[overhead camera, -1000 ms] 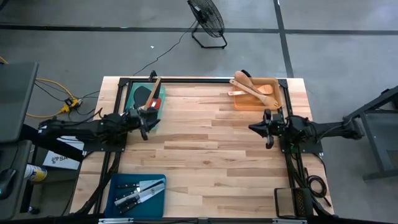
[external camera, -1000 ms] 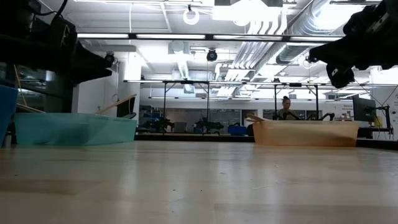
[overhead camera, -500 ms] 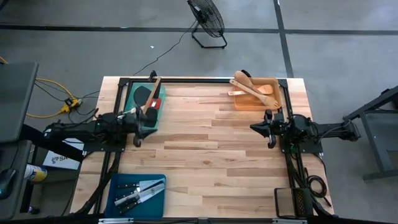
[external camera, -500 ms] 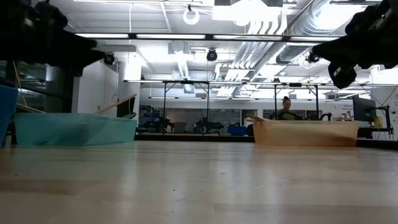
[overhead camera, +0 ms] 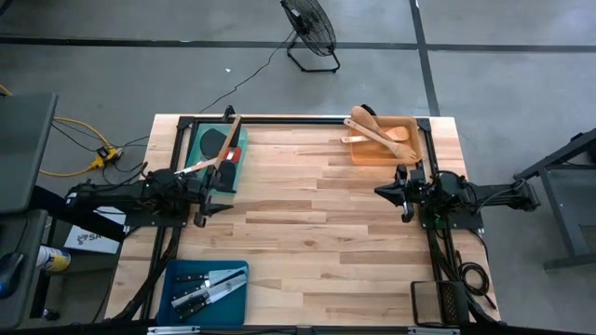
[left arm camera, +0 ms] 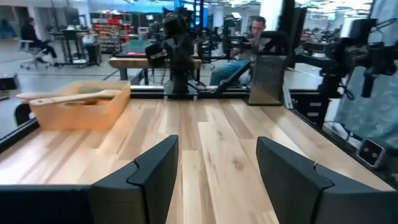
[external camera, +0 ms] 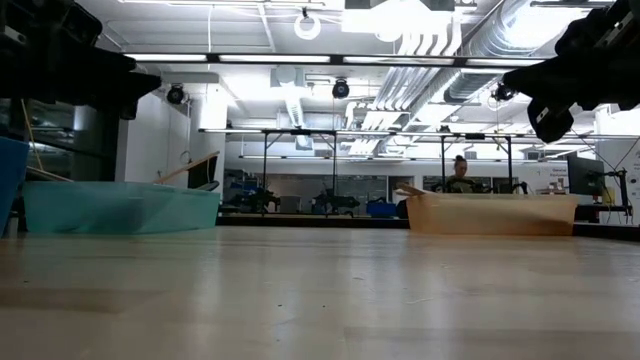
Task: Pick & Place Kitchen Items
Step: Return to Home Position
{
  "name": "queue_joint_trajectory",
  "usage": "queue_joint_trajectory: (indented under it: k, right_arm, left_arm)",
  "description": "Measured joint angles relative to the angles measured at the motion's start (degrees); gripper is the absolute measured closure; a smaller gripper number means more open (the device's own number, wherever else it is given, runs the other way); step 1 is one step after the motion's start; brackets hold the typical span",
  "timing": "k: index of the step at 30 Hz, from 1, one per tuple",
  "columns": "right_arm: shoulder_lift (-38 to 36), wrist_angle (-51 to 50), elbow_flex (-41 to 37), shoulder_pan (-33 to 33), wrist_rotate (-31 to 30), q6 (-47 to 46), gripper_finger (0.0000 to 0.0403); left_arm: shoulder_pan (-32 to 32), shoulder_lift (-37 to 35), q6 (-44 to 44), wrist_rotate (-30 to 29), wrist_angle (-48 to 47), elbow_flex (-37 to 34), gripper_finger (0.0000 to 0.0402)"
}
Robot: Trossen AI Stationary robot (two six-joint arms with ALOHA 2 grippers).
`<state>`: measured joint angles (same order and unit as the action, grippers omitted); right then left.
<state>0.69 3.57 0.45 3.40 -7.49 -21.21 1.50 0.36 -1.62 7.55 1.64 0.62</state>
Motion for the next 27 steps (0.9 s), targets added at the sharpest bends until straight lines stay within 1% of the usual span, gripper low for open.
queue_joint_trajectory:
  k: [27]
  right_arm:
    - [0.0, 0.0, 0.0, 0.0, 0.0, 0.0, 0.0401]
  left_arm:
    - [0.0, 0.0, -0.2, -0.8, 0.1, 0.0, 0.019]
